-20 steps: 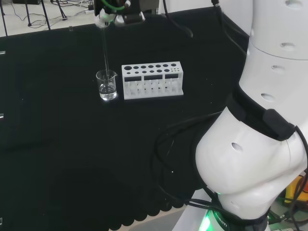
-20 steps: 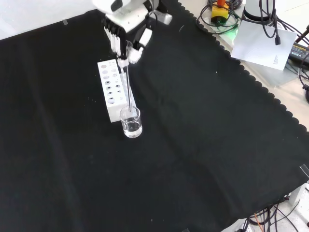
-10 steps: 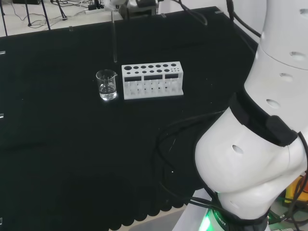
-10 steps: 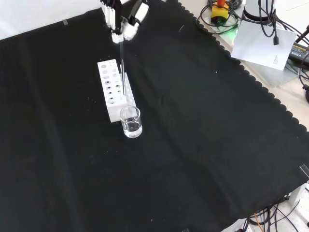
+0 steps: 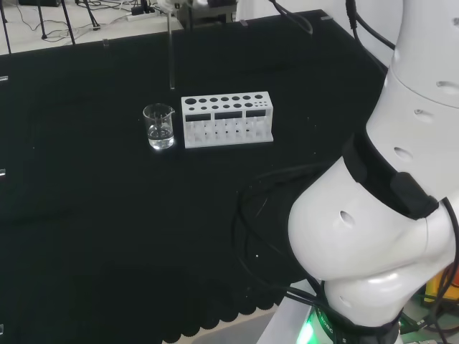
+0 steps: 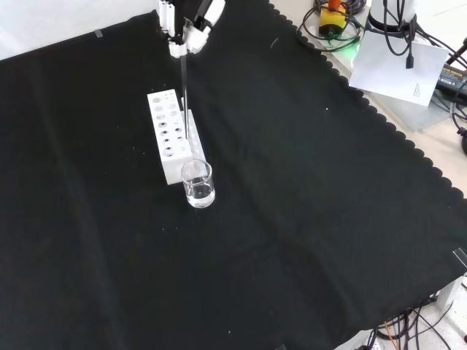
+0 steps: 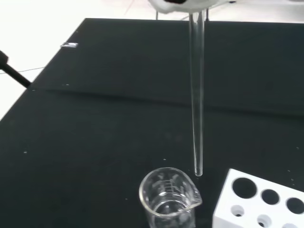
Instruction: Put the glass rod back on the white test tube rack.
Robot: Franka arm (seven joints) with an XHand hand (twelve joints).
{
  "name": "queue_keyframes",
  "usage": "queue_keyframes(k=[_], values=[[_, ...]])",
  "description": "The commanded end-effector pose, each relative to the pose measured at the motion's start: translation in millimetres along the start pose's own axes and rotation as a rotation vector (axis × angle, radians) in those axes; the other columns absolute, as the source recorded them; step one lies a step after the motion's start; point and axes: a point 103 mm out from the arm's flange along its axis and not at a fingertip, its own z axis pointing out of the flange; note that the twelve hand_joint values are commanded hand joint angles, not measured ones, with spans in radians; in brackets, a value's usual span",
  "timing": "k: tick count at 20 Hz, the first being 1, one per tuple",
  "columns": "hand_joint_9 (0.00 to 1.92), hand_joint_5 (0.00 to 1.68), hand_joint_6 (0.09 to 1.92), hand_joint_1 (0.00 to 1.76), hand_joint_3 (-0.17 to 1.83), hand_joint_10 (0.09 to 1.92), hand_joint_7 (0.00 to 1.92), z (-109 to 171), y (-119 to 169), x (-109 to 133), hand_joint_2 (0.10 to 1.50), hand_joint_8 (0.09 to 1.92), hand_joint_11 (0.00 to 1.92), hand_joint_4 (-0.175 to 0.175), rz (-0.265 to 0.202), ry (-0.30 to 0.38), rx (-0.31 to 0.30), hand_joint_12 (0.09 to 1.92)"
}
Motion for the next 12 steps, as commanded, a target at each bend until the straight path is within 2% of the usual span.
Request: queue_keyframes(k=[1, 5, 12], values=[[1.61, 1.40, 0.09, 1.32, -0.17, 0.73, 1.27, -2.1, -11.3, -89.9, 1.07, 0.83, 1.60, -0.175, 0.131, -0.016, -0.003, 0.62], [1.61, 1.40, 0.09, 1.32, -0.17, 0.73, 1.27, -0.3, -13.2, -102.3, 1.07, 0.83, 1.60, -0.175, 0.150, -0.014, -0.002, 0.62], [1.61, 1.40, 0.09, 1.32, -0.17, 0.73, 1.27, 4.3, -11.9, -105.8, 1.07, 0.83, 1.60, -0.175, 0.157, -0.012, 0.008, 0.62]])
